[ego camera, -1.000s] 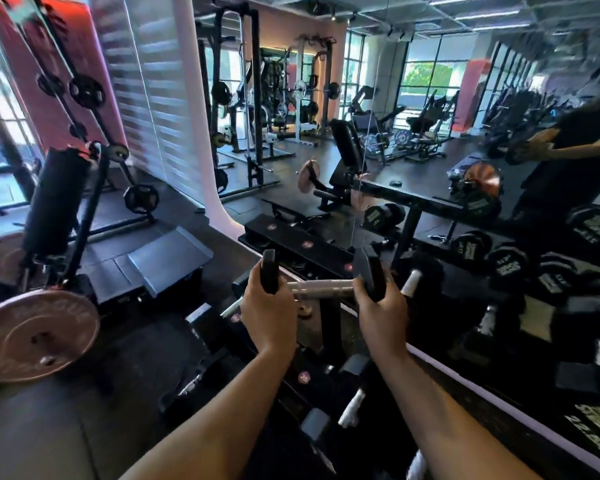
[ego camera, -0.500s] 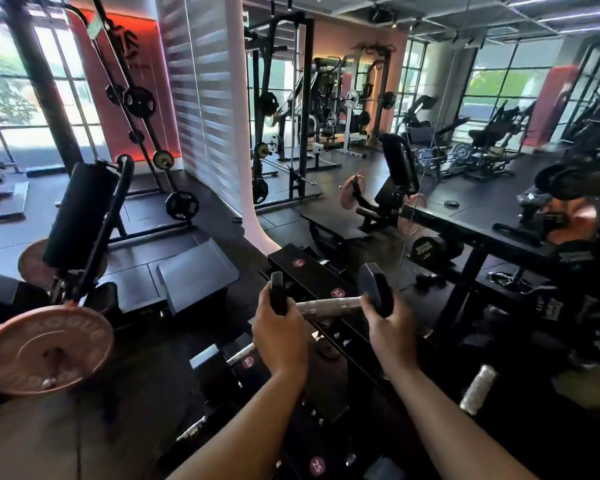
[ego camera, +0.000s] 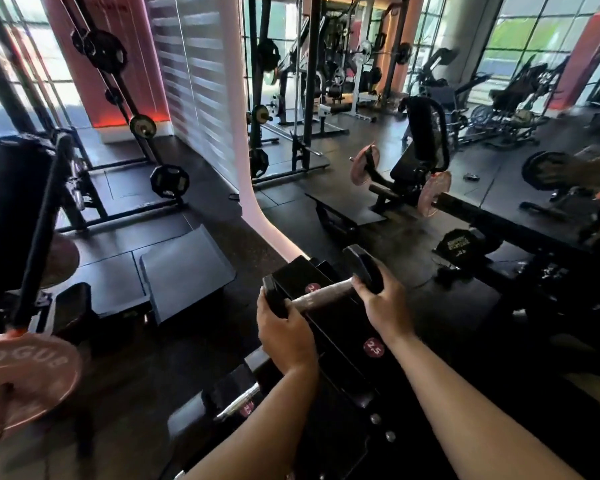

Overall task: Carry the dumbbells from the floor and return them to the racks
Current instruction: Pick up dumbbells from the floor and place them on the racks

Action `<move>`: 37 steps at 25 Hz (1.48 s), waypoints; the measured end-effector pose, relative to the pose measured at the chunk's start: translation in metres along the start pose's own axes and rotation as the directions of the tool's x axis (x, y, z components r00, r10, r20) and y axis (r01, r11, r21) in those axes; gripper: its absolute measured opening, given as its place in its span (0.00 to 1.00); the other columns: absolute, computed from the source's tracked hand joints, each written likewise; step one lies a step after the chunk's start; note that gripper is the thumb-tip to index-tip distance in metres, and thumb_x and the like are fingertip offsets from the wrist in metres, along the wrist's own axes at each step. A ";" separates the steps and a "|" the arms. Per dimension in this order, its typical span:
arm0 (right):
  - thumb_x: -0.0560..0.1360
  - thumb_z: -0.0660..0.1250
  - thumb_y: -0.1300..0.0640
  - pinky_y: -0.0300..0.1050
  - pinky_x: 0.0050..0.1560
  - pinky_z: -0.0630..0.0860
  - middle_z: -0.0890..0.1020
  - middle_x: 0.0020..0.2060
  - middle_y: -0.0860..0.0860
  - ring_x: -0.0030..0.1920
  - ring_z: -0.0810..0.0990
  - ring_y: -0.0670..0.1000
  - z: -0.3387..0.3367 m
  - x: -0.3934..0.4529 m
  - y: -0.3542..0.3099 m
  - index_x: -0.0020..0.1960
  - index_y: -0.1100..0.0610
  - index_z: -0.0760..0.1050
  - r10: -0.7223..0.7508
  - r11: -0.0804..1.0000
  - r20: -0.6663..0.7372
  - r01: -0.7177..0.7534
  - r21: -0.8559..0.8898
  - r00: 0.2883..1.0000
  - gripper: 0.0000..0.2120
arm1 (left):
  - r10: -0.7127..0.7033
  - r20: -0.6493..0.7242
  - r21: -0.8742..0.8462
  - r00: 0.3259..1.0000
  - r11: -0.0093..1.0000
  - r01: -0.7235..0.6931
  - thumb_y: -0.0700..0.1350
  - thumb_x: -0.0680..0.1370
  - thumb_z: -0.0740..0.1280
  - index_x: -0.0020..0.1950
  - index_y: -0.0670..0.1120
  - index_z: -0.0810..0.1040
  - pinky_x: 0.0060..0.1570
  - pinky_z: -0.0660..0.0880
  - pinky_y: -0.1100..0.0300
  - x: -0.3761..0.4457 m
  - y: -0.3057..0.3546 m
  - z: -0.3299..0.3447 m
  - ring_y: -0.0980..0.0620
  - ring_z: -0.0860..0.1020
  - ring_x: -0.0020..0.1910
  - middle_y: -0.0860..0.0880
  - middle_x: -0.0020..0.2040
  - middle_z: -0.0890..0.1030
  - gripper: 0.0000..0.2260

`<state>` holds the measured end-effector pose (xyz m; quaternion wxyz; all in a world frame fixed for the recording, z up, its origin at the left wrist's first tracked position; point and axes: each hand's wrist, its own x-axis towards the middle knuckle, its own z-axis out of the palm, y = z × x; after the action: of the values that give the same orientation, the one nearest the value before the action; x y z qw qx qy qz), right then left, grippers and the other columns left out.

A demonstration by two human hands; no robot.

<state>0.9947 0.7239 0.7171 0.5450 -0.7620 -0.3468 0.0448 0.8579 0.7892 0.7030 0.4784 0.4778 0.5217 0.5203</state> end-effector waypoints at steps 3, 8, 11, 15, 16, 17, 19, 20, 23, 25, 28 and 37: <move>0.76 0.70 0.53 0.47 0.64 0.75 0.82 0.59 0.43 0.60 0.79 0.43 0.034 0.054 0.024 0.67 0.46 0.76 0.017 0.999 0.067 -0.014 -0.039 0.998 0.20 | -0.010 -0.017 0.011 1.000 1.000 0.010 0.38 0.79 0.68 0.73 0.46 0.73 0.67 0.71 0.52 0.046 -0.027 0.039 0.48 0.77 0.65 0.46 0.64 0.80 0.22; 0.76 0.71 0.57 0.19 0.53 0.65 0.78 0.54 0.33 0.55 0.75 0.34 0.075 0.120 0.064 0.66 0.44 0.76 -0.004 0.990 0.161 0.027 -0.136 0.987 0.20 | -0.090 -0.043 0.037 0.995 0.995 0.092 0.37 0.79 0.67 0.74 0.45 0.71 0.69 0.69 0.51 0.096 -0.078 0.090 0.47 0.75 0.67 0.46 0.66 0.78 0.23; 0.75 0.72 0.58 0.16 0.51 0.61 0.76 0.55 0.34 0.55 0.72 0.33 0.090 0.138 0.089 0.67 0.47 0.76 0.001 0.986 0.168 0.027 -0.163 0.986 0.21 | -0.112 -0.048 0.071 0.993 0.991 0.116 0.37 0.79 0.67 0.74 0.44 0.70 0.69 0.69 0.49 0.108 -0.099 0.109 0.47 0.74 0.68 0.45 0.68 0.77 0.23; 0.74 0.73 0.58 0.20 0.55 0.64 0.78 0.56 0.37 0.58 0.76 0.37 0.099 0.156 0.123 0.68 0.50 0.76 0.044 0.987 0.202 -0.011 -0.160 0.978 0.23 | -0.158 -0.040 0.091 0.987 0.983 0.161 0.39 0.79 0.67 0.75 0.45 0.68 0.70 0.68 0.48 0.112 -0.122 0.129 0.48 0.72 0.69 0.46 0.69 0.75 0.24; 0.74 0.73 0.58 0.20 0.55 0.64 0.78 0.56 0.37 0.57 0.75 0.36 0.100 0.159 0.130 0.68 0.50 0.76 0.054 0.984 0.209 -0.017 -0.176 0.976 0.23 | -0.167 -0.042 0.098 0.985 0.980 0.171 0.39 0.79 0.67 0.75 0.46 0.67 0.70 0.68 0.48 0.111 -0.128 0.133 0.48 0.72 0.69 0.47 0.69 0.75 0.25; 0.74 0.73 0.58 0.20 0.55 0.64 0.78 0.56 0.38 0.57 0.75 0.35 0.100 0.161 0.135 0.68 0.49 0.76 0.058 0.982 0.221 -0.015 -0.189 0.974 0.23 | -0.174 -0.050 0.102 0.983 0.979 0.179 0.40 0.79 0.66 0.75 0.47 0.67 0.69 0.69 0.47 0.111 -0.133 0.136 0.48 0.73 0.69 0.47 0.69 0.75 0.25; 0.75 0.73 0.56 0.23 0.57 0.65 0.78 0.56 0.37 0.57 0.75 0.36 0.100 0.163 0.143 0.69 0.48 0.75 0.064 0.979 0.245 -0.013 -0.202 0.967 0.23 | -0.177 -0.057 0.105 0.983 0.978 0.182 0.40 0.79 0.66 0.75 0.48 0.67 0.69 0.70 0.48 0.111 -0.139 0.141 0.48 0.73 0.68 0.47 0.69 0.74 0.24; 0.75 0.73 0.54 0.27 0.58 0.67 0.78 0.56 0.38 0.57 0.75 0.38 0.101 0.166 0.146 0.69 0.47 0.74 0.071 0.977 0.252 -0.016 -0.213 0.965 0.23 | -0.167 -0.060 0.110 0.984 0.979 0.173 0.40 0.79 0.66 0.75 0.47 0.67 0.69 0.70 0.50 0.113 -0.140 0.144 0.48 0.73 0.68 0.47 0.69 0.74 0.24; 0.75 0.73 0.52 0.36 0.61 0.70 0.82 0.59 0.45 0.60 0.78 0.46 0.105 0.177 0.154 0.70 0.49 0.74 0.103 0.970 0.284 -0.033 -0.239 0.953 0.24 | -0.162 -0.114 0.111 0.980 0.978 0.175 0.40 0.80 0.66 0.74 0.46 0.67 0.65 0.70 0.56 0.115 -0.138 0.151 0.48 0.74 0.65 0.47 0.68 0.73 0.23; 0.75 0.72 0.50 0.39 0.62 0.72 0.82 0.60 0.49 0.61 0.79 0.49 0.105 0.181 0.156 0.70 0.48 0.73 0.120 0.964 0.302 -0.039 -0.262 0.946 0.24 | -0.160 -0.139 0.104 0.977 0.979 0.175 0.40 0.79 0.66 0.73 0.47 0.69 0.61 0.71 0.59 0.115 -0.133 0.152 0.48 0.76 0.62 0.47 0.66 0.74 0.22; 0.75 0.70 0.43 0.49 0.60 0.76 0.84 0.56 0.51 0.59 0.81 0.54 0.105 0.183 0.159 0.67 0.47 0.74 0.185 0.936 0.325 -0.064 -0.347 0.928 0.22 | -0.227 -0.117 0.054 0.967 0.971 0.235 0.42 0.79 0.68 0.72 0.51 0.69 0.59 0.73 0.56 0.112 -0.128 0.150 0.49 0.77 0.61 0.48 0.65 0.75 0.22; 0.76 0.68 0.42 0.46 0.59 0.76 0.83 0.56 0.47 0.59 0.80 0.48 0.071 0.141 0.128 0.66 0.47 0.75 0.201 0.960 0.211 -0.150 -0.237 0.957 0.21 | -0.070 0.039 0.170 0.997 0.984 0.062 0.48 0.76 0.71 0.79 0.49 0.57 0.75 0.54 0.46 0.092 -0.087 0.134 0.47 0.60 0.77 0.46 0.78 0.61 0.35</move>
<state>1.1310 0.8405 0.6221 0.4073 -0.8347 -0.3416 0.1438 0.9836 0.8924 0.6159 0.4649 0.5107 0.5683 0.4474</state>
